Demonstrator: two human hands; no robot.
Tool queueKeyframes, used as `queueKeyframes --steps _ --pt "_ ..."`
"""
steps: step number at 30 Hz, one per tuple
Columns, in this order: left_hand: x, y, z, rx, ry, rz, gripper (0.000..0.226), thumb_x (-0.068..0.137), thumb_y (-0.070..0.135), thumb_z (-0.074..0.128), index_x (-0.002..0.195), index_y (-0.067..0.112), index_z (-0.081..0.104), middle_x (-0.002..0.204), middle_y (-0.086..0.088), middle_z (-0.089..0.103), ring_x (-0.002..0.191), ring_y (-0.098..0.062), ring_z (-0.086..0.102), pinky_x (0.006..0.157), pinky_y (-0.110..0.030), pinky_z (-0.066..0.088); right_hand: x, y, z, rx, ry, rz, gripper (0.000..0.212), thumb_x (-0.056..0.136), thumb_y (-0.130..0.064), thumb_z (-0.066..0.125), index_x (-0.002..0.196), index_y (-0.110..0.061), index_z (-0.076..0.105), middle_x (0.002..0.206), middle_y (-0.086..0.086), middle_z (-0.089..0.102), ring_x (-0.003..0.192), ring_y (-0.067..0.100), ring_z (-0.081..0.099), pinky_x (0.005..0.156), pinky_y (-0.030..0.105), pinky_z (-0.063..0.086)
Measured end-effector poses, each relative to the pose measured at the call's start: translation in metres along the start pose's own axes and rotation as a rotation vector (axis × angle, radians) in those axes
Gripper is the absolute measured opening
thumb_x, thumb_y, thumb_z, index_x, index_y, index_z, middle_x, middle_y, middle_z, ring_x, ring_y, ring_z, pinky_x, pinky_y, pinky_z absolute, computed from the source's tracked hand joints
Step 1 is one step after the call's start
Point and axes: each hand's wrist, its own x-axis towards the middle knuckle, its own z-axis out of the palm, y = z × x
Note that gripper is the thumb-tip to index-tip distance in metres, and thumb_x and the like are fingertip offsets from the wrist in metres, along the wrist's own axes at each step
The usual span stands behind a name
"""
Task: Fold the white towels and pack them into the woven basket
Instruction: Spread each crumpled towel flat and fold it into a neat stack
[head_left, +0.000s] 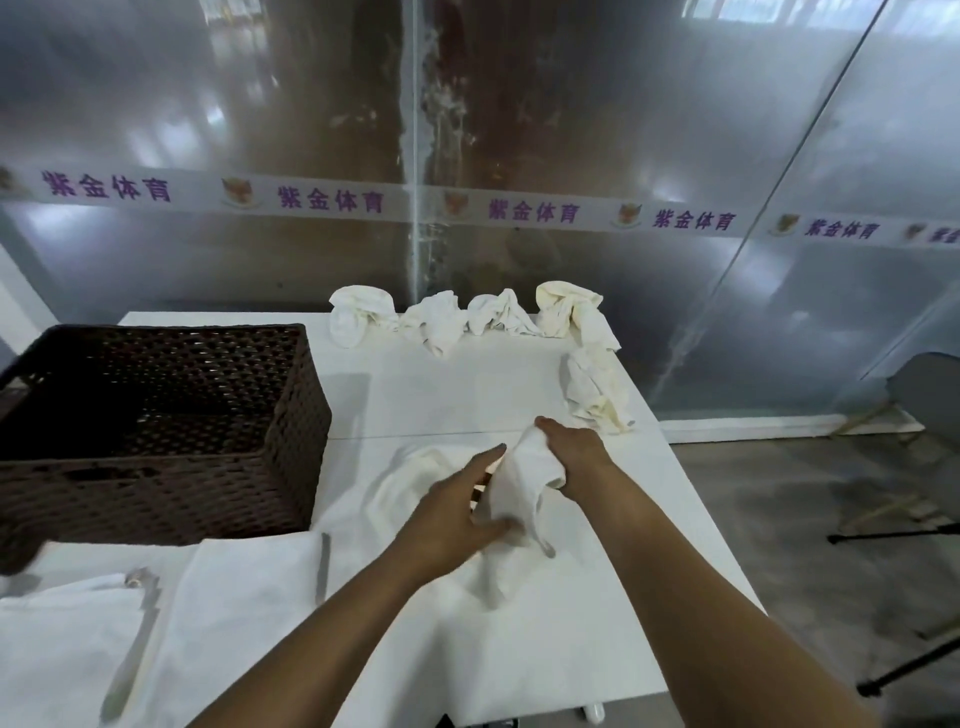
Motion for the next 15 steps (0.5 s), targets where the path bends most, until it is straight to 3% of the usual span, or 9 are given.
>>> queueKeyframes --steps 2,4,6,8,11,13,15 --pt "0.0 0.001 -0.006 0.064 0.147 0.012 0.026 0.097 0.03 0.062 0.117 0.046 0.062 0.097 0.017 0.071 0.091 -0.002 0.066 0.086 -0.038 0.057 0.0 0.001 -0.005 0.055 -0.007 0.043 0.033 0.087 -0.028 0.077 0.1 -0.002 0.062 0.096 0.016 0.066 0.093 0.032 0.068 0.079 0.039 0.053" --pt "0.0 0.014 -0.012 -0.016 0.152 0.02 0.013 0.097 0.038 0.062 0.11 0.041 0.065 0.099 0.019 0.071 0.092 -0.003 0.068 0.087 -0.035 0.056 -0.003 -0.001 -0.009 0.098 -0.02 0.057 0.026 0.084 -0.021 0.079 0.094 -0.002 0.064 0.091 0.018 0.064 0.087 0.032 0.067 0.072 0.036 0.053" --pt "0.0 0.031 -0.011 -0.104 0.052 -0.011 0.044 0.082 0.061 0.072 0.122 0.048 0.057 0.112 0.022 0.067 0.099 -0.001 0.066 0.087 -0.028 0.055 -0.009 -0.007 -0.01 0.173 -0.023 0.078 0.016 0.084 -0.008 0.075 0.089 -0.002 0.061 0.077 0.015 0.058 0.071 0.027 0.061 0.055 0.026 0.051" --pt "0.001 0.04 -0.001 0.016 0.007 -0.01 0.068 0.073 0.068 0.074 0.134 0.053 0.045 0.122 0.024 0.063 0.107 -0.003 0.063 0.089 -0.028 0.054 -0.012 -0.011 -0.009 0.199 -0.026 0.077 0.013 0.084 -0.001 0.072 0.088 -0.003 0.06 0.077 0.013 0.058 0.074 0.026 0.06 0.057 0.029 0.053" --pt "0.009 0.039 -0.002 0.221 0.136 0.035 0.038 0.095 0.034 0.057 0.132 0.04 0.055 0.114 0.015 0.069 0.102 -0.01 0.064 0.084 -0.026 0.049 -0.013 -0.011 -0.006 0.212 -0.045 0.012 0.026 0.084 -0.003 0.073 0.101 -0.006 0.054 0.098 0.015 0.058 0.083 0.029 0.059 0.061 0.035 0.056" --pt "0.012 0.038 -0.013 0.209 0.164 0.046 0.024 0.098 0.018 0.047 0.108 0.031 0.065 0.089 0.012 0.068 0.083 -0.006 0.06 0.07 -0.024 0.042 -0.02 -0.013 -0.01 0.257 -0.057 -0.022 0.042 0.082 -0.006 0.079 0.112 -0.011 0.049 0.103 0.015 0.059 0.081 0.028 0.06 0.059 0.034 0.055" --pt "0.015 0.039 -0.02 0.132 0.153 0.028 0.022 0.097 0.012 0.045 0.084 0.024 0.059 0.07 0.006 0.057 0.066 -0.008 0.05 0.065 -0.029 0.037 -0.033 -0.014 -0.016 0.299 -0.132 -0.076 0.049 0.083 -0.015 0.083 0.121 -0.012 0.052 0.093 0.01 0.065 0.07 0.021 0.06 0.059 0.031 0.051"
